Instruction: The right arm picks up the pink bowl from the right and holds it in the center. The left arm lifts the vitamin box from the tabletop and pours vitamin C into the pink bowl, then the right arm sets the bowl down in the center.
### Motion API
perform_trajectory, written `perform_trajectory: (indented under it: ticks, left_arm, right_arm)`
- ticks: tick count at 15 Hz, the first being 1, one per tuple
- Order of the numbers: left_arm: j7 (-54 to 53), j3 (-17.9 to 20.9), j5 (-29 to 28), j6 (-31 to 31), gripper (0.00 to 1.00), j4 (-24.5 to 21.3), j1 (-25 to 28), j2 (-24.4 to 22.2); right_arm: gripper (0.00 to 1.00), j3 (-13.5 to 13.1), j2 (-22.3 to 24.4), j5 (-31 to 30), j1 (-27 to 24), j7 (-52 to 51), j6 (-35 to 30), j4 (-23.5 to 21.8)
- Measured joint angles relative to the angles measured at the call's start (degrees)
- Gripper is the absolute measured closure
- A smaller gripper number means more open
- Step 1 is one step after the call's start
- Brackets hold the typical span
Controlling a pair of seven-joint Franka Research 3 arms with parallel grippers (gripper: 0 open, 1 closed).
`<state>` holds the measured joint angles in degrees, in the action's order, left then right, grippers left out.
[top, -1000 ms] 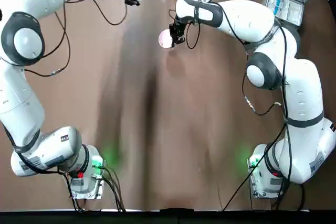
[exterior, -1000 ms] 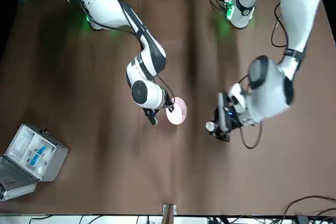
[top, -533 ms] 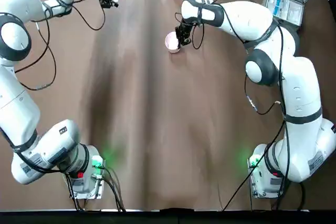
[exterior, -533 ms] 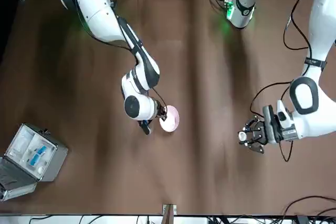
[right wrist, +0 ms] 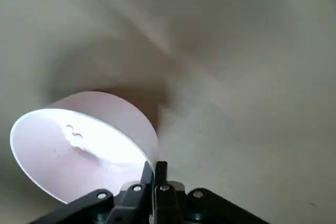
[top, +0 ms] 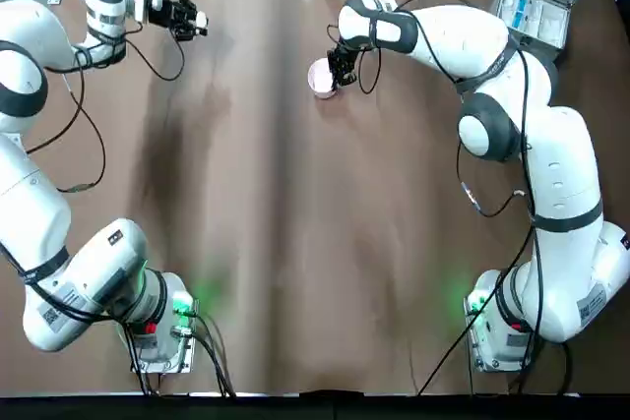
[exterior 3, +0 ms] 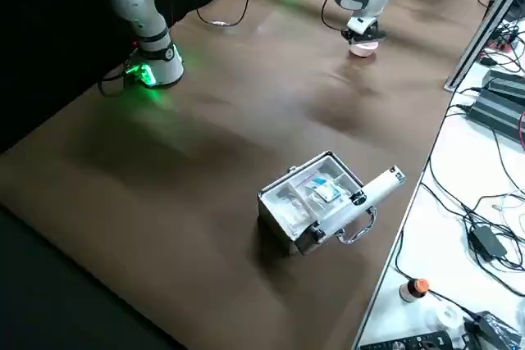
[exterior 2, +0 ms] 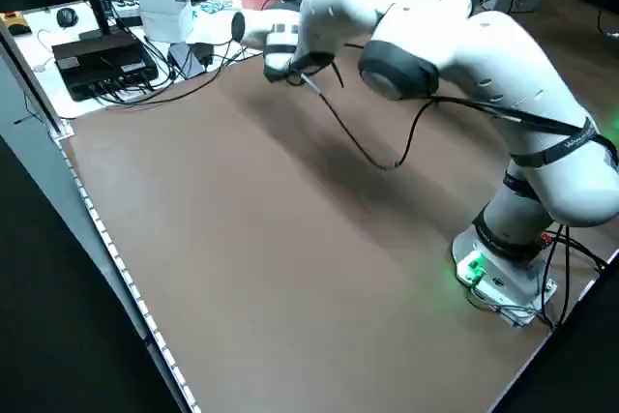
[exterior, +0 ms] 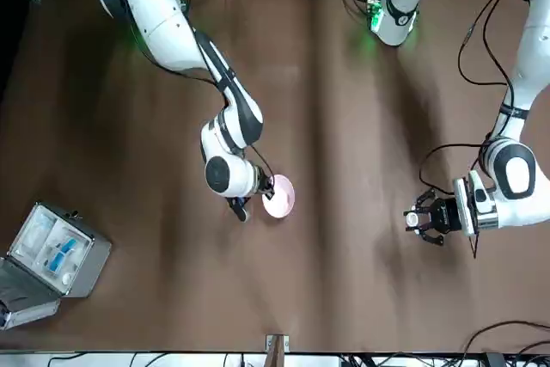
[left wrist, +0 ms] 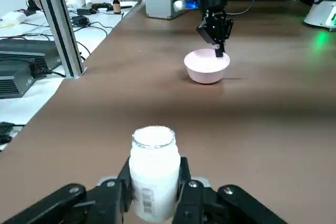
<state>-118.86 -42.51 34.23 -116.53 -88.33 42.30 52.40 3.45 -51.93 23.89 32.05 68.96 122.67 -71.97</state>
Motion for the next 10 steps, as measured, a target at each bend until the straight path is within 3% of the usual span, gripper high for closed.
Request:
perform_trajectory:
  ticks: [2, 4, 10]
  left_arm:
    - [-4.5, 0.0, 0.1, 0.2, 0.65, -0.5, 2.7, 4.0]
    - [-7.3, 0.1, 0.8, 0.9, 0.65, -0.5, 4.2, 6.8]
    - [-12.0, 0.4, 1.7, 3.9, 0.65, -0.9, 6.9, 12.4]
  right_arm:
    - [0.96, 0.1, -0.2, 0.0, 0.1, 0.0, 0.8, 0.0]
    - [0.84, 0.1, -0.3, 0.0, 0.4, 0.0, 1.0, 0.0]
    - [0.83, 0.1, -0.6, 0.0, 1.1, 0.0, 1.2, 0.0]
